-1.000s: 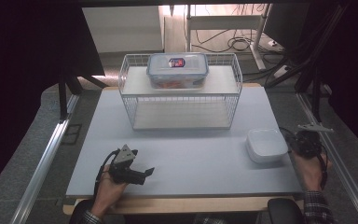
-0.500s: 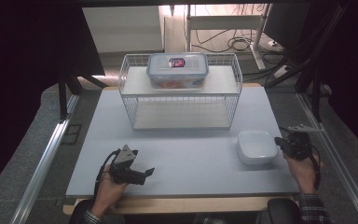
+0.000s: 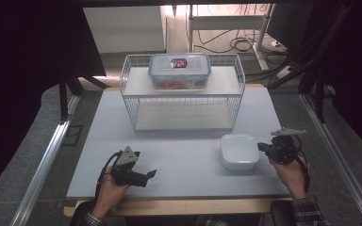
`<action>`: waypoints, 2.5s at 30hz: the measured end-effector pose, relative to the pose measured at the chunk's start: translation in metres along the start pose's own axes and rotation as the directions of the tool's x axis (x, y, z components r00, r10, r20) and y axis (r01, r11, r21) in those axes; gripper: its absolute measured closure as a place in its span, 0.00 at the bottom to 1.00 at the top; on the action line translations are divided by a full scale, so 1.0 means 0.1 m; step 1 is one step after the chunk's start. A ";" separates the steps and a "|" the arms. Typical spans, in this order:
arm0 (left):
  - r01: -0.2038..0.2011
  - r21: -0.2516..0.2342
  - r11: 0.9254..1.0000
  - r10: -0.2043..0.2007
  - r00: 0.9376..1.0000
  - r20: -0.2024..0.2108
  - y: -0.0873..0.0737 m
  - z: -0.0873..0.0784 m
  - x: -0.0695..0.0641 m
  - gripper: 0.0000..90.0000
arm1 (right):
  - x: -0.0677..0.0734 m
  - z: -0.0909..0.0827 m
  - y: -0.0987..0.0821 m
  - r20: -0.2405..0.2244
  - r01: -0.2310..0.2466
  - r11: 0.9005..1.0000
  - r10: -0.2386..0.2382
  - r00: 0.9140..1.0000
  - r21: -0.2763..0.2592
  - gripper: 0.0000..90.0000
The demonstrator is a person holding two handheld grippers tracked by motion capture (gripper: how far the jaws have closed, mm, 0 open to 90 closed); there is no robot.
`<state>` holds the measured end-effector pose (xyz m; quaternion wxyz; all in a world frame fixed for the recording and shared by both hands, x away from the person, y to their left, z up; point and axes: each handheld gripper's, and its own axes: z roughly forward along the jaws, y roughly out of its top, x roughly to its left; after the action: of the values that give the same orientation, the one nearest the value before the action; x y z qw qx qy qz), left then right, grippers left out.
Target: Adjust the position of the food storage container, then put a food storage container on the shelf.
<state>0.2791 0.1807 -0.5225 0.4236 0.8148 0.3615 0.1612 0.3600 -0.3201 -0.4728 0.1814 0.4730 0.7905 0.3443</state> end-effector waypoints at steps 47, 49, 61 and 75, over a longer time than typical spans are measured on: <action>0.014 0.038 0.999 -0.015 1.000 0.007 0.02 -0.01 -0.01 0.05 | 1.26 0.33 0.29 -0.223 0.234 0.968 -0.250 0.942 -0.094 0.66; 0.016 0.037 0.999 -0.016 1.000 0.007 0.02 0.00 -0.01 0.05 | 1.23 0.31 0.26 -0.213 0.238 0.966 -0.255 0.943 -0.104 0.55; -0.009 0.048 0.999 0.010 1.000 -0.016 0.00 0.00 -0.01 0.05 | 1.11 0.24 0.15 -0.255 0.236 0.962 -0.265 0.930 -0.140 0.16; 0.041 0.030 0.999 -0.041 0.999 0.006 0.01 0.00 0.00 0.03 | 1.05 0.32 0.04 -0.273 0.250 0.964 -0.266 0.925 -0.090 0.06</action>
<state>0.2797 0.1807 -0.5217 0.4160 0.8139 0.3790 0.1442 0.3303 -0.2151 -0.4882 0.1230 0.3057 0.8541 0.4025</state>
